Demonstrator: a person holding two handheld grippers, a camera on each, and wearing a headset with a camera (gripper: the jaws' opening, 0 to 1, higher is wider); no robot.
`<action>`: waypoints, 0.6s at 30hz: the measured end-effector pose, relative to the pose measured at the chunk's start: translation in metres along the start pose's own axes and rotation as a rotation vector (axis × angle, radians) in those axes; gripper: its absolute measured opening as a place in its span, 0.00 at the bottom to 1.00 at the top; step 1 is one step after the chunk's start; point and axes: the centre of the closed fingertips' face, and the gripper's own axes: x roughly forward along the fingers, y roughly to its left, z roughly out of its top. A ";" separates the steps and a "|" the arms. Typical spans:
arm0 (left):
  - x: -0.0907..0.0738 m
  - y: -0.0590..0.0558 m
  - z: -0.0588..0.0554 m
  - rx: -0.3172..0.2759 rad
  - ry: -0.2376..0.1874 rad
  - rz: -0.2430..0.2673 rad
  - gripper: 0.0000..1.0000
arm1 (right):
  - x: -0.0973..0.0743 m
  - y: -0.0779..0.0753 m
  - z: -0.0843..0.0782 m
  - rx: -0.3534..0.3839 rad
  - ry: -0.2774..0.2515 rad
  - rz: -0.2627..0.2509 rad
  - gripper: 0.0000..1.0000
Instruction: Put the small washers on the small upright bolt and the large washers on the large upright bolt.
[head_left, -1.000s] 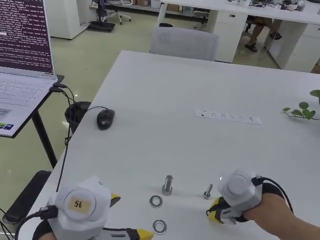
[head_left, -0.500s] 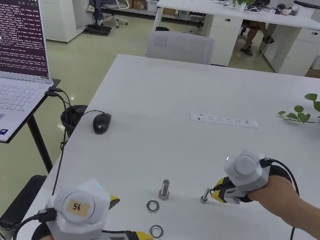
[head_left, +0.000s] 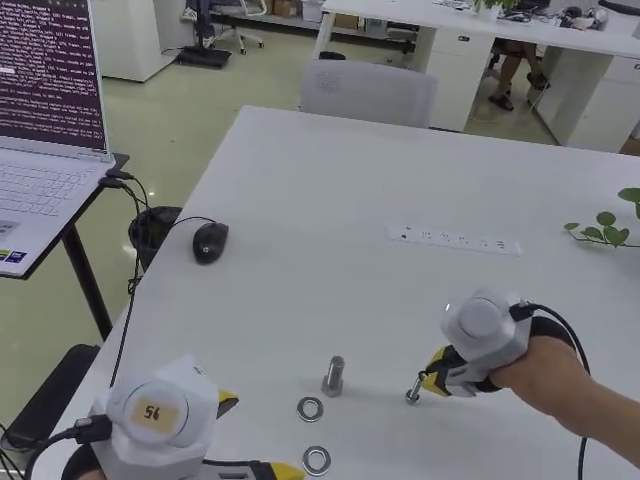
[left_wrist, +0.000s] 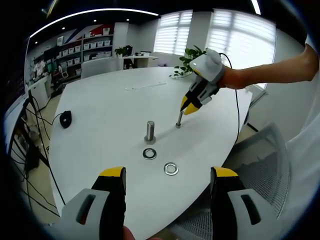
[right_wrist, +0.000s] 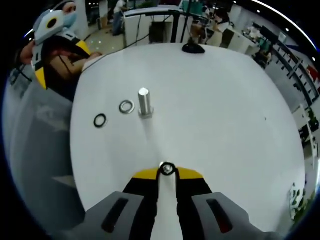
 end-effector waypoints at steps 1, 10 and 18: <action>0.000 0.000 0.000 -0.001 0.000 0.000 0.68 | 0.001 0.000 0.000 -0.002 0.004 0.002 0.14; 0.001 0.000 0.001 0.000 0.000 -0.001 0.68 | 0.002 -0.001 0.001 -0.022 0.025 0.015 0.14; 0.001 0.000 0.000 -0.002 0.002 -0.001 0.68 | 0.005 0.002 0.000 -0.040 0.049 0.029 0.14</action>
